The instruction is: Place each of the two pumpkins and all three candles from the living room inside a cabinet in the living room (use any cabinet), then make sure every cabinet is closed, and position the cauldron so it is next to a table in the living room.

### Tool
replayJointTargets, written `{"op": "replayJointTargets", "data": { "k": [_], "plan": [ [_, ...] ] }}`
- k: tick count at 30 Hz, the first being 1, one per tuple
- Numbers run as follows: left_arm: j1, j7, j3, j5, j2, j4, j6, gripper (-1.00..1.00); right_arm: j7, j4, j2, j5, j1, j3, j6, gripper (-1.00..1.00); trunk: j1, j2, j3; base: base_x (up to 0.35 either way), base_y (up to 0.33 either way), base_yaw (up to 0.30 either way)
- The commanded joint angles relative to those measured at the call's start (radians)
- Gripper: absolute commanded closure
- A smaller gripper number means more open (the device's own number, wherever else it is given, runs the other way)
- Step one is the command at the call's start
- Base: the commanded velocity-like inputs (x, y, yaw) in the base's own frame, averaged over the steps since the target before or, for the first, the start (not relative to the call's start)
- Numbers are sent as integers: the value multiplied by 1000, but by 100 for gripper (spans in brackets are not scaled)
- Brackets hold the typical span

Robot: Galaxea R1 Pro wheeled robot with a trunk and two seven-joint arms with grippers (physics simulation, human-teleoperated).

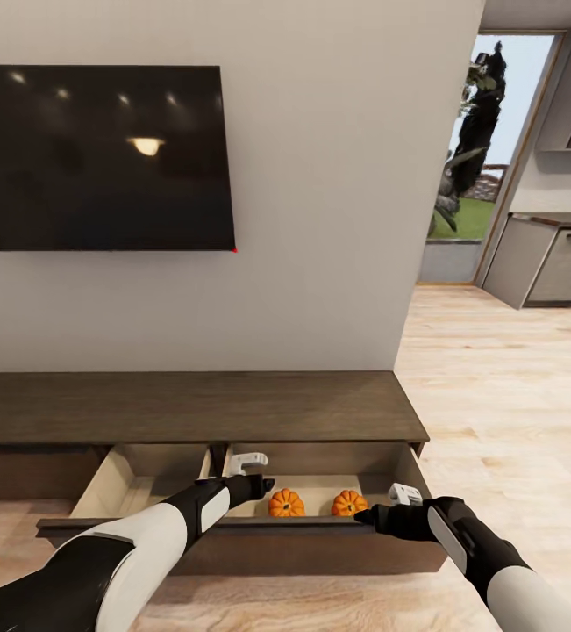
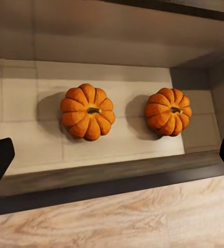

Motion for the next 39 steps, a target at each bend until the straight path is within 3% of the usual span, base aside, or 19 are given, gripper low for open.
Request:
{"op": "replayJointTargets", "data": {
  "k": [1,18,22,32,39],
  "plan": [
    [-1,-2,-8,11,0,0,-1,-100,1,-1,-1,-2,0,5,3,-100,0,0,-1,0,0,0],
    [-1,2,-8,21,0,-3,-26,-100,1,-1,-1,-3,1,3,1,-100,0,0,-1,0,0,0],
    [-1,3,-8,20,0,-3,-25,-100,1,41,1,-2,1,5,-59,-100,15,-28,-13,0,0,0],
    [-1,5,-11,16,0,15,-24,-100,1,60,11,5,1,10,-82,-100,54,-98,-45,0,0,0],
    [18,5,-19,4,0,28,-25,-100,1,70,45,70,1,31,-130,-100,80,-147,-67,0,0,0]
  ]
}}
